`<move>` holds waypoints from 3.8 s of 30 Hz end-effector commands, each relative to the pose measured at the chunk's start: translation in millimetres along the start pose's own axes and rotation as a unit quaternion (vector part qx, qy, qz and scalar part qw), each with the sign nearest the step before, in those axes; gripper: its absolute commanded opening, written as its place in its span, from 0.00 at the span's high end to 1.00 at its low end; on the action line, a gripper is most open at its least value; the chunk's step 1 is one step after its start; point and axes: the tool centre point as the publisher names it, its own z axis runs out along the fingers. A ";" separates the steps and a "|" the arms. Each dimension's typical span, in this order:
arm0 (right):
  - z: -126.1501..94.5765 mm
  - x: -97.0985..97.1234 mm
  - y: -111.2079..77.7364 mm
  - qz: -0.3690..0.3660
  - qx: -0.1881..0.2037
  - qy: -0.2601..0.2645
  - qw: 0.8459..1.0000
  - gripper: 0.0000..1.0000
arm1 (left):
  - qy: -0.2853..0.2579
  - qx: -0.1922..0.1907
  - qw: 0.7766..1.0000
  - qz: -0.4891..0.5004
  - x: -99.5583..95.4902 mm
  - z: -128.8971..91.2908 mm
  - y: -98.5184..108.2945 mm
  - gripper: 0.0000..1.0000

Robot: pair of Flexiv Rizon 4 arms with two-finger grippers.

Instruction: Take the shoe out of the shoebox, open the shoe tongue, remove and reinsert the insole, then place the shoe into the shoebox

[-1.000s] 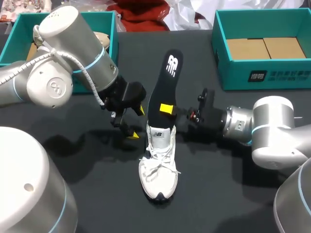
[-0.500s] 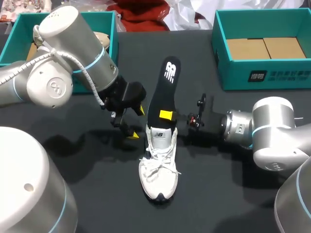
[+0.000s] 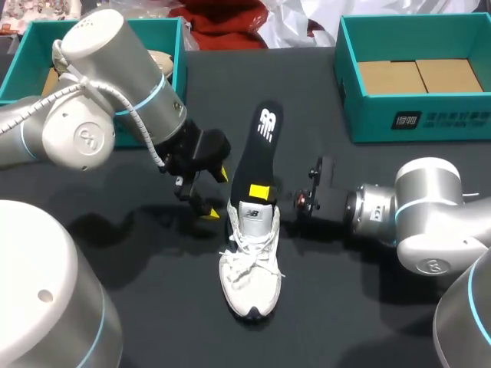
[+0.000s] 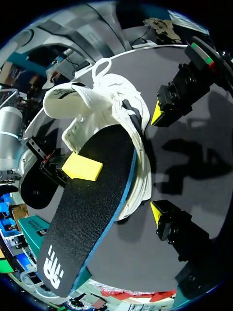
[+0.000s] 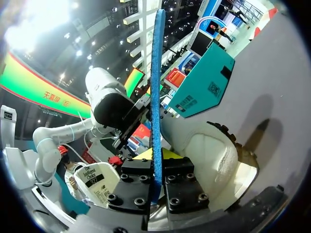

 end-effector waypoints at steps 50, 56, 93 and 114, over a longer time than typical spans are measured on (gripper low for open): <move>11.1 16.7 -5.6 -0.011 0.062 0.039 0.997 0.71 | 0.000 0.000 1.000 0.000 0.0 1.2 0.4 0.00; 9.0 17.8 -4.0 -0.014 0.062 0.034 0.997 0.69 | 0.000 0.000 1.000 0.000 0.0 1.2 0.4 0.00; -0.9 14.4 15.1 -0.018 0.076 -0.029 0.996 0.71 | 0.000 0.000 1.000 0.000 0.0 1.2 0.4 0.00; 13.8 6.2 31.6 -0.016 0.110 -0.023 0.994 0.71 | 0.000 0.000 1.000 0.000 0.0 1.2 0.4 0.00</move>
